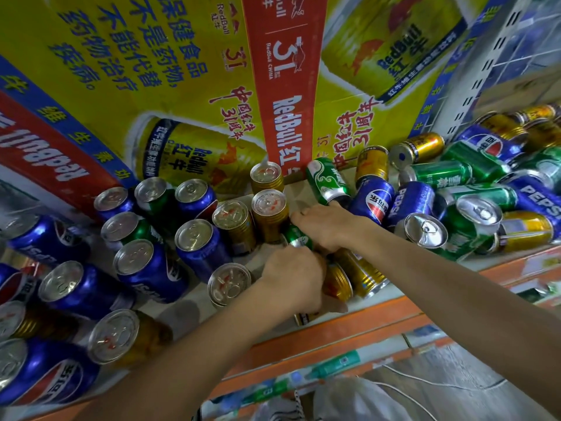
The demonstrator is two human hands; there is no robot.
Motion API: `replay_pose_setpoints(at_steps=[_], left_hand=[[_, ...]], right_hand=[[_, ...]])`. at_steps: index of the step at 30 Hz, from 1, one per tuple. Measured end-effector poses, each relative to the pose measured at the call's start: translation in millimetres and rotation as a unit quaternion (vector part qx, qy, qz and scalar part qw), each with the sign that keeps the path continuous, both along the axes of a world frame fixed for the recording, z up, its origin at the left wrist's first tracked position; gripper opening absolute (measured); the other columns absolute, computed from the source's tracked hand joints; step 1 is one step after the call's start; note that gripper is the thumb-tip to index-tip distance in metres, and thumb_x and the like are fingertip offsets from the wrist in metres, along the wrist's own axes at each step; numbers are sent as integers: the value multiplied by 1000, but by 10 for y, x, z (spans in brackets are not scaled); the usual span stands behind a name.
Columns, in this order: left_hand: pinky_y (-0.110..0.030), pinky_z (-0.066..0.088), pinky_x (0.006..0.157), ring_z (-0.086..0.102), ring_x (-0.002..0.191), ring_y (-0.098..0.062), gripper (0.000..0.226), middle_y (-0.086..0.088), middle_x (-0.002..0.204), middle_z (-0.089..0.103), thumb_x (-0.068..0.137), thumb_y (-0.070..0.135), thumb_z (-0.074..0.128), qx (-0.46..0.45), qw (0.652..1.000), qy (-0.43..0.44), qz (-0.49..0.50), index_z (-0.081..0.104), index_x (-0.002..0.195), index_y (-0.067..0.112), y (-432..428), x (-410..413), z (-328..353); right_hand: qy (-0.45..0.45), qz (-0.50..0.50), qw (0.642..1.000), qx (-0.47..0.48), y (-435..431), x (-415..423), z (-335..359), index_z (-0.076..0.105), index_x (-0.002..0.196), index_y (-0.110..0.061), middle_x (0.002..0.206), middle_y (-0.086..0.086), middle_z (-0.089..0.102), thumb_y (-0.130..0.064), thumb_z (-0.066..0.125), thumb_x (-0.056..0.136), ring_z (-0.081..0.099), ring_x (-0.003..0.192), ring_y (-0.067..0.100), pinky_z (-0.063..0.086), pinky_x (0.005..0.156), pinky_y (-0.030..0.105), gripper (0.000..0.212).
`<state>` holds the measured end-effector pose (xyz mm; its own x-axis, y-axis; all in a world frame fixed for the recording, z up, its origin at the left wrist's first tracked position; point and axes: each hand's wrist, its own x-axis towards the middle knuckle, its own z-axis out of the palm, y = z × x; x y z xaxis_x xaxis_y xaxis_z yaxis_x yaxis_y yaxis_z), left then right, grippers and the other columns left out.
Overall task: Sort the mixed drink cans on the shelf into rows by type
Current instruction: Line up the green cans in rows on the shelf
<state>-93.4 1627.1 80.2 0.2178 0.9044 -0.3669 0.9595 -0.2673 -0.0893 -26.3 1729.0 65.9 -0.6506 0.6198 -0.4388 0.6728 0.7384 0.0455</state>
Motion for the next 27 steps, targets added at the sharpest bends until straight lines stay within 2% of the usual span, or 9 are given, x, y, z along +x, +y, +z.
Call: replay_pose_setpoints(at_steps=[5, 11, 14, 17, 20, 22, 24, 27], left_hand=[[-34, 43, 77, 55, 109, -30, 73, -13, 118, 57, 77, 68, 59, 2, 999, -30, 28, 51, 118, 8, -26, 7, -51], [-32, 44, 78, 57, 102, -26, 66, -6, 114, 58, 70, 60, 68, 4, 994, -99, 37, 47, 115, 18, -42, -274, 10], [-33, 47, 82, 56, 100, -20, 64, 1, 113, 57, 69, 57, 70, -4, 988, -149, 33, 44, 116, 23, -50, -417, 87], [-38, 51, 78, 57, 91, -17, 69, 4, 102, 59, 63, 55, 75, 22, 983, -181, 37, 40, 115, 26, -54, -506, 137], [-38, 52, 70, 58, 82, -16, 76, 5, 93, 59, 62, 53, 77, 30, 982, -177, 56, 33, 118, 25, -49, -588, 130], [-30, 49, 62, 57, 77, -13, 67, 8, 87, 57, 63, 52, 77, 21, 982, -171, 79, 34, 107, 26, -34, -660, 116], [-26, 47, 59, 57, 76, -10, 65, 9, 88, 57, 63, 51, 78, 11, 979, -174, 105, 35, 105, 27, -14, -724, 123], [-33, 54, 67, 58, 83, -12, 69, 6, 96, 59, 63, 46, 78, 3, 975, -173, 137, 37, 114, 26, 22, -797, 139]], right_hand=[[42, -5, 999, -12, 38, 29, -25, 40, 131, -15, 127, 8, 49, -22, 72, 78, 45, 120, 28, 34, 96, 48, 62], [126, -35, 988, -84, 73, 70, 55, 53, 114, -12, 111, 7, 54, -15, 71, 75, 55, 103, 25, 44, 84, 37, 43], [163, -48, 979, -109, 69, 91, 141, 53, 112, -11, 102, 6, 54, -11, 73, 71, 55, 97, 23, 47, 80, 32, 45], [186, -67, 973, -116, 49, 111, 219, 54, 112, -12, 104, 6, 56, -12, 76, 69, 56, 98, 24, 49, 83, 35, 49], [220, -78, 968, -98, 46, 169, 338, 51, 118, -15, 104, -2, 49, -15, 79, 68, 47, 96, 13, 40, 82, 26, 58], [239, -91, 963, -84, 66, 206, 395, 48, 121, -20, 105, -6, 45, -17, 81, 67, 41, 96, 9, 33, 80, 22, 64], [249, -115, 956, -100, 95, 230, 386, 46, 124, -21, 112, -4, 51, -19, 83, 66, 47, 101, 12, 37, 82, 25, 68], [249, -132, 950, -136, 107, 261, 373, 44, 125, -23, 116, -4, 54, -20, 83, 67, 52, 106, 17, 43, 89, 30, 70]])
